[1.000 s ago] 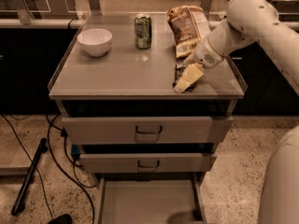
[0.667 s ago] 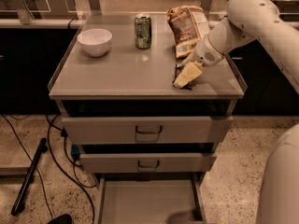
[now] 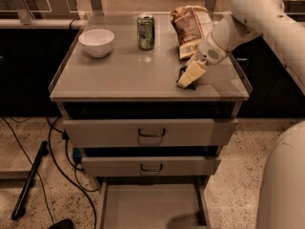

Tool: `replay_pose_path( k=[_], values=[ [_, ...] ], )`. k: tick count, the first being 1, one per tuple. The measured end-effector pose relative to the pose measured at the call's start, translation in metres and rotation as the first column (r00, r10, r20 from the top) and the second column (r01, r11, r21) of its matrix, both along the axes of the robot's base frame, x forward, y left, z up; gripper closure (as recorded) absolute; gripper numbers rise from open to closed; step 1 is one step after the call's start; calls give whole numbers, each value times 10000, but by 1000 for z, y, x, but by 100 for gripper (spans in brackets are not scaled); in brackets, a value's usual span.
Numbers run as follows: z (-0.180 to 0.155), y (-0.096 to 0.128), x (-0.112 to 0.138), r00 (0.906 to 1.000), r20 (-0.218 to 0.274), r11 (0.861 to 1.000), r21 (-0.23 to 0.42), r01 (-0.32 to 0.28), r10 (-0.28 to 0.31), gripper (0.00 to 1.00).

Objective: Place rxbar chocolate into bottom drawer

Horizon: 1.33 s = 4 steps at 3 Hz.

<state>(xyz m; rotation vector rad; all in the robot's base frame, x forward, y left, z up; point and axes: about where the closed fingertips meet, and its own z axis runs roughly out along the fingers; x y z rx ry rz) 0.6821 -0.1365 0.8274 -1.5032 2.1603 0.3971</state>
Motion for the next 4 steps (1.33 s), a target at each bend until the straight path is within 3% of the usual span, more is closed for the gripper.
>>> replay_pose_path(
  k=[1,2,3,4],
  values=[
    [0,1,-1,10000,10,10000,-14,-22,22,100],
    [26,-3,-37,9985,538,9999,109,62,-68,100],
    [55,-13,-91,9934,1119,9995,188,251,-271,100],
    [59,-16,-157,9964,811,9995,218,230,-247,100]
  ],
)
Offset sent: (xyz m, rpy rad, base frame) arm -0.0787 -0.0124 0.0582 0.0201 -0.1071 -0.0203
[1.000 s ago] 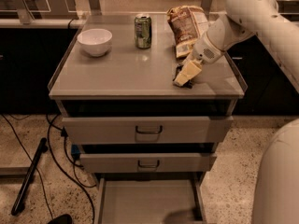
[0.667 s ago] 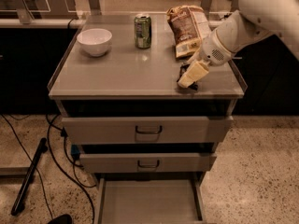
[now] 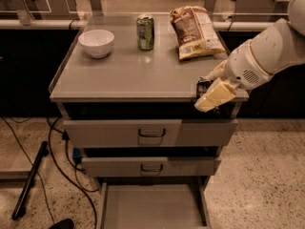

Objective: Place rxbar chocolate into bottom drawer

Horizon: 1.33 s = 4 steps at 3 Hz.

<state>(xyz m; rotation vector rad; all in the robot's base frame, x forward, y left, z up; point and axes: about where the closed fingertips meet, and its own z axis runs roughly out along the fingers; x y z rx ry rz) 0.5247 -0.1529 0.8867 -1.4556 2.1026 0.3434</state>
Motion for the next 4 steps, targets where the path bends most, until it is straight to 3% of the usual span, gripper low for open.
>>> replay_pose_path(
  k=[1,2,3,4],
  values=[
    [-3,1,-1,10000,-38,10000,40,-11,11,100],
    [-38,2,-25,9987,-516,9992,411,-8,29,100],
    [-92,2,-56,9973,-715,9961,852,223,-162,100],
    [-140,7,-72,9977,-634,9941,1042,309,-244,100]
  ],
)
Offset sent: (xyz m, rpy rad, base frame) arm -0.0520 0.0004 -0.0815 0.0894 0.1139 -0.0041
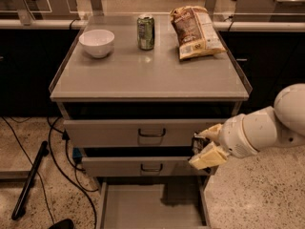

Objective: Place rxbar chocolate into bottom drawer

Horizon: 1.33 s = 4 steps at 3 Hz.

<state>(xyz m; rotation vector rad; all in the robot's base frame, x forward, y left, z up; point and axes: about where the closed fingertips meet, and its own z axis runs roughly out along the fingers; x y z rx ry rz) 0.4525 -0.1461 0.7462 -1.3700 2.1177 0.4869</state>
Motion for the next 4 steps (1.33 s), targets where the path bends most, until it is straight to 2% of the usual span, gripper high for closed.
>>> replay_pose_path(
  k=[1,2,3,4],
  values=[
    [-70,17,-11,9999,111,9997,-229,-42,45,100],
    [-72,17,-12,9999,120,9997,-250,-58,61,100],
    [-103,18,-13,9989,461,9983,-576,-81,107,100],
    [-141,20,-5,9948,999,9973,-730,-109,182,100]
  ],
)
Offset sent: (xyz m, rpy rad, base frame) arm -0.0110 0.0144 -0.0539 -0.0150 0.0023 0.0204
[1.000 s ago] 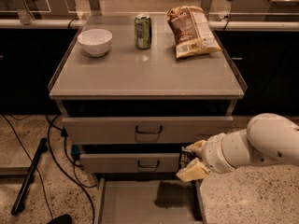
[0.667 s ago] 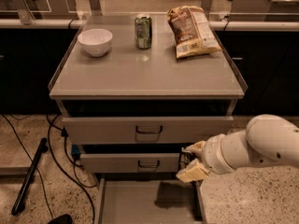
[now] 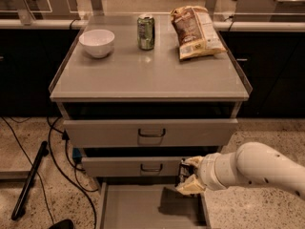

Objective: Place rxbar chocolate into bottom drawer

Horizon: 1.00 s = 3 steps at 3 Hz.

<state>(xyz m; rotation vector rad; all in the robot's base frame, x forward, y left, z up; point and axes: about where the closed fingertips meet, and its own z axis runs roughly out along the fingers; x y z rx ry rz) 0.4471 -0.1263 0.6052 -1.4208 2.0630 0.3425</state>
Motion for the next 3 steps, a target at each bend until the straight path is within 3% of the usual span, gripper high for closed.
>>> replay_pose_path(
  k=[1,2,3],
  values=[
    [-41,5,17,9986,528,9998,182,-85,75,100],
    [-112,13,34,9993,355,9983,565,-105,85,100],
    [-197,23,32,9952,-943,9989,399,-244,281,100]
  ],
)
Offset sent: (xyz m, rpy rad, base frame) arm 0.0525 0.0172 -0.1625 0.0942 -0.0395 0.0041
